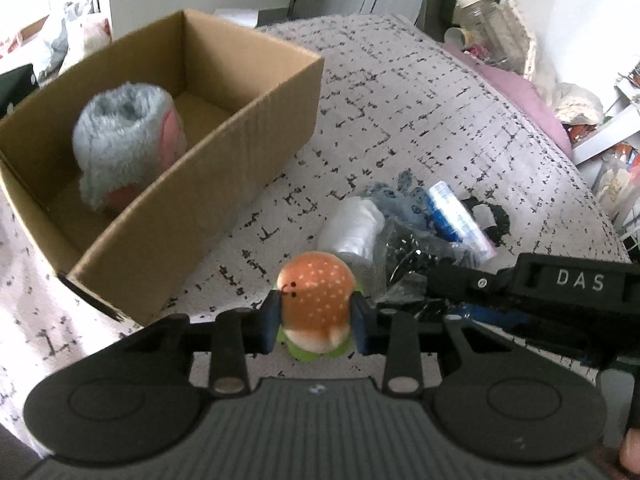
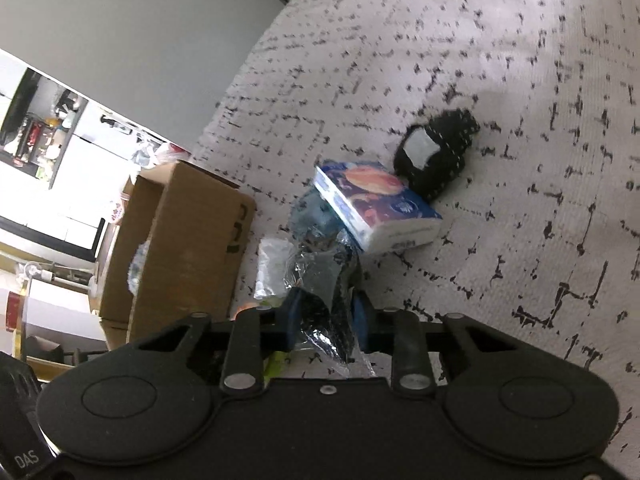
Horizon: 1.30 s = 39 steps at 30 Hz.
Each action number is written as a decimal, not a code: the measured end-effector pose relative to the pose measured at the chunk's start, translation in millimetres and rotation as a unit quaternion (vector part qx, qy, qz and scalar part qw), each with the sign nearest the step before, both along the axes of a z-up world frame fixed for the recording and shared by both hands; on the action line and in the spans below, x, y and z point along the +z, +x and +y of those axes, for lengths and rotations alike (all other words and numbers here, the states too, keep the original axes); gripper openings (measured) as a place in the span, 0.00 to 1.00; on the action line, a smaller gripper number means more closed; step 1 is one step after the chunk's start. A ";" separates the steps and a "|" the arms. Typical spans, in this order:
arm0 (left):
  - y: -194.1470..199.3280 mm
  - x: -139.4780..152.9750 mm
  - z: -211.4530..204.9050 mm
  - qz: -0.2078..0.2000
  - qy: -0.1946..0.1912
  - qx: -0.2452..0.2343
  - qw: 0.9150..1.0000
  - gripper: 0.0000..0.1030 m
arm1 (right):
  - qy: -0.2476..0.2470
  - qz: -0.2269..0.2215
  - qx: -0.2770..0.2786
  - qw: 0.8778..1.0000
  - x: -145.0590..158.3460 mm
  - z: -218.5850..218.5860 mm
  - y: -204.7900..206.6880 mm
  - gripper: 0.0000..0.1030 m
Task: Organize soft objects
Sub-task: 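Carry the hamburger plush and clear bag with both tools over the box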
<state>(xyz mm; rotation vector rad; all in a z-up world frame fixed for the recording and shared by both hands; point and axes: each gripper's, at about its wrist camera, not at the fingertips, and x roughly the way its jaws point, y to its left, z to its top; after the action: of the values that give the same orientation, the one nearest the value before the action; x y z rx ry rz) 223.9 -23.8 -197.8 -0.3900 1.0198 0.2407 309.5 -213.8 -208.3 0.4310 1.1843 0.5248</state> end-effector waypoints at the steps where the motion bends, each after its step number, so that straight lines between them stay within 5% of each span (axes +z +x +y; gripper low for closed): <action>1: -1.2 2.7 -0.4 -0.002 0.001 0.000 1.000 0.33 | 0.001 -0.003 -0.001 1.000 2.5 -1.6 -0.5 0.26; 19: -47.9 79.6 9.4 -0.075 0.024 0.024 0.997 0.33 | 0.017 -0.096 0.012 0.995 59.1 -9.5 -26.3 0.26; 39: -77.3 118.2 69.6 -0.115 0.021 0.060 0.991 0.33 | -0.011 -0.157 0.014 0.987 97.7 27.2 -50.4 0.26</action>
<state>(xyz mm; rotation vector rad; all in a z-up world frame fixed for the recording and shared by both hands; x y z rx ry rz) 146.6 45.8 -79.6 -0.4308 0.7644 0.3184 259.1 -186.7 -110.7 0.2999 0.8935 0.5802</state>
